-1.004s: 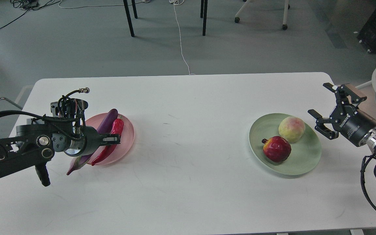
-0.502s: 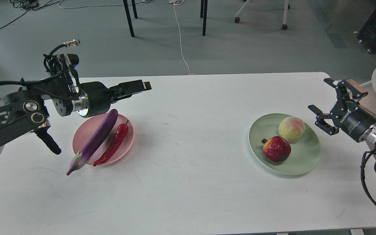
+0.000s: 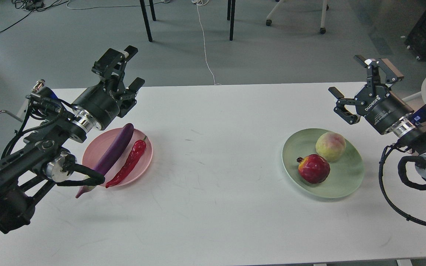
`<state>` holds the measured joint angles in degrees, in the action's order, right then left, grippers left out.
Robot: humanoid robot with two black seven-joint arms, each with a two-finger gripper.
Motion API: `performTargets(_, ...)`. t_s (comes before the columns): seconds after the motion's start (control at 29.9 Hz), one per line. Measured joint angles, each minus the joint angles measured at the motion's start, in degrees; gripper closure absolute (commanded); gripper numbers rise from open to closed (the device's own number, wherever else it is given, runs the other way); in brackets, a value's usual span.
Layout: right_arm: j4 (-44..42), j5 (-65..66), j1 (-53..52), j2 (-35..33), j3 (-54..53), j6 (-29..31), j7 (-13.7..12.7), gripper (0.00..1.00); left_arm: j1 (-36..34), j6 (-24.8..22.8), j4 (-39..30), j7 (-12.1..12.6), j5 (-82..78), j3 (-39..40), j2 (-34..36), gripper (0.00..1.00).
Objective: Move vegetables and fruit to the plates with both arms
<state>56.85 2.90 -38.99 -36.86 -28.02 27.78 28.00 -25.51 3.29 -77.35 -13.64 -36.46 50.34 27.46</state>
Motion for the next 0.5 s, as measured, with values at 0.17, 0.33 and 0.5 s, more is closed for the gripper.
performTargets(0.17, 0.5, -2.1, 0.5, 4.2, -1.8, -5.0, 0.0, 0.01, 4.4, -3.1, 7.3, -0.4, -6.1, 6.6, -6.5, 0.01)
performTargets(0.33, 0.8, -2.4, 0.8, 8.2, -1.1, -9.2, 0.0, 0.01, 6.9, -9.8, 8.9, -0.1, -6.9, 10.5, -9.3, 0.01)
performTargets(0.5, 0.7, -1.8, 1.0, 10.8, -0.4, -12.7, 0.0, 0.01, 7.3, -11.2, 11.1, 0.0, -6.9, 11.8, -10.9, 0.01)
